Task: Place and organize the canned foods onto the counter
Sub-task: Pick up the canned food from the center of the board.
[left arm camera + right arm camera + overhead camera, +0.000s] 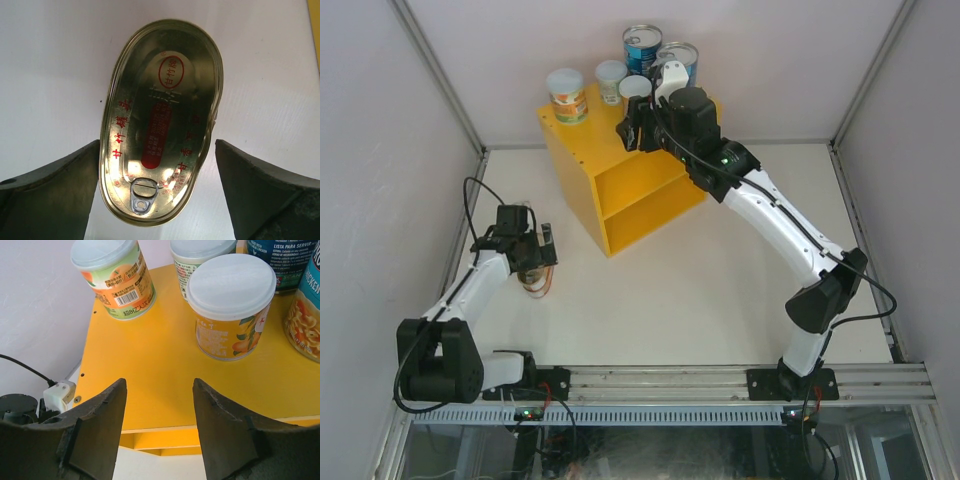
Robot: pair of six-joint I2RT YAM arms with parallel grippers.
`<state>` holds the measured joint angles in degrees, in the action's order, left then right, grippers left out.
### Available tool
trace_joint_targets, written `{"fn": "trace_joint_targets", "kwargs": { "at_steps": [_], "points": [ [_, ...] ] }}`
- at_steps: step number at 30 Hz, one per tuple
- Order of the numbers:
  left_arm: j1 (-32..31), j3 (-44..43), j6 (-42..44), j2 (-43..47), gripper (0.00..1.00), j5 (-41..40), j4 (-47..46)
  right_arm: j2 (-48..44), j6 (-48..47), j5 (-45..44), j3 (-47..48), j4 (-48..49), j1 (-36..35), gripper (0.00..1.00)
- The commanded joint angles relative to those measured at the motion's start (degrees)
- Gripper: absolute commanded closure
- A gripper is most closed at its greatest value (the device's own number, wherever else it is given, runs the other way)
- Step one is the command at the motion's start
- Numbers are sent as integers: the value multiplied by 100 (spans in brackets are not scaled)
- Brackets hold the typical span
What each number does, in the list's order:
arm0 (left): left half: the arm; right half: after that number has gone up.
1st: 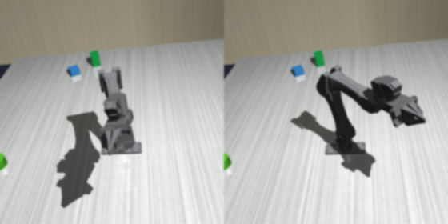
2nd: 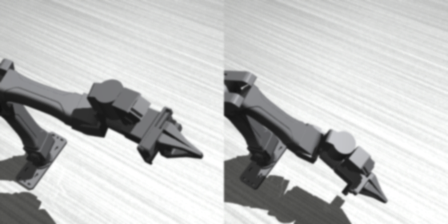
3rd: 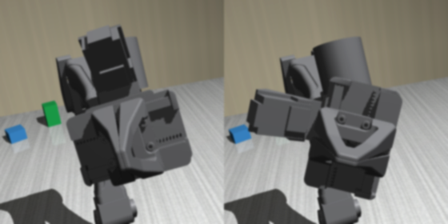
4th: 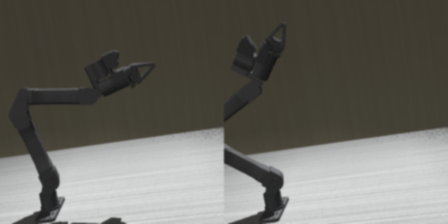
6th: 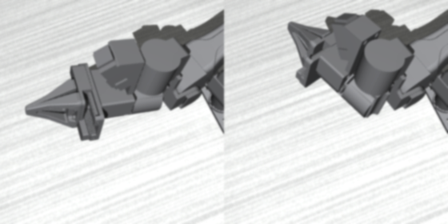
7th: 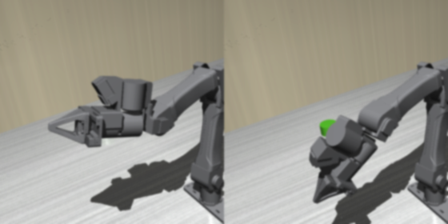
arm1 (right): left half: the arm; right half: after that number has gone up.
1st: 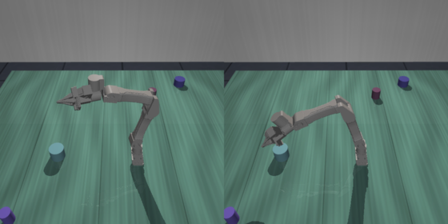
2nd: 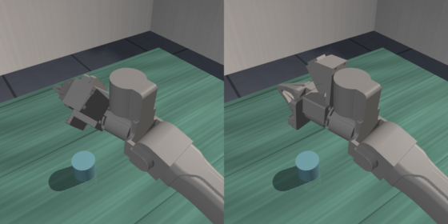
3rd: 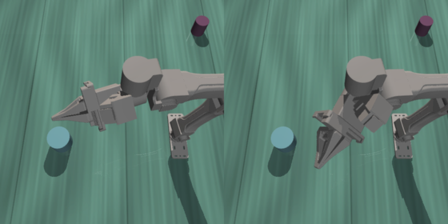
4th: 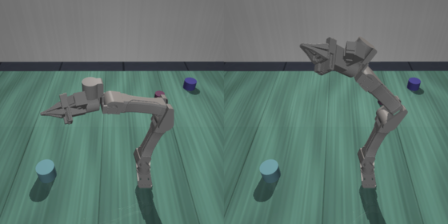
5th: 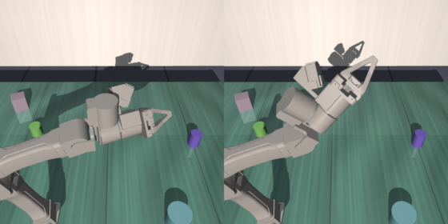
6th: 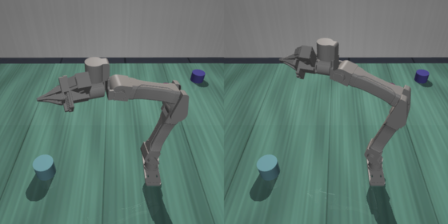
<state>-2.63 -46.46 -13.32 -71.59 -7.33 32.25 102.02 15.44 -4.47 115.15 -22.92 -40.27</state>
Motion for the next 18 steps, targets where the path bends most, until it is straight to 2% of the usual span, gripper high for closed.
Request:
{"fn": "trace_joint_targets", "kwargs": {
  "at_steps": [1, 4, 7, 13, 18],
  "points": [
    [55, 70, 21, -32, 7, -132, -71, -316, 28, -114, 8, 202, -79, 44],
    [57, 53, 5, -43, 20, -150, -57, -355, -12, -156, -21, 166, -123, 44],
    [53, 56, -42, -24, 41, -241, -41, -411, -30, -200, -85, 165, -160, 44],
    [56, 67, -85, 39, 56, -242, -8, -515, -56, -239, -191, 128, -215, 44],
    [60, -1, -137, 332, 76, -256, 35, -621, -93, -270, -275, 61, -269, 44]
  ]
}}
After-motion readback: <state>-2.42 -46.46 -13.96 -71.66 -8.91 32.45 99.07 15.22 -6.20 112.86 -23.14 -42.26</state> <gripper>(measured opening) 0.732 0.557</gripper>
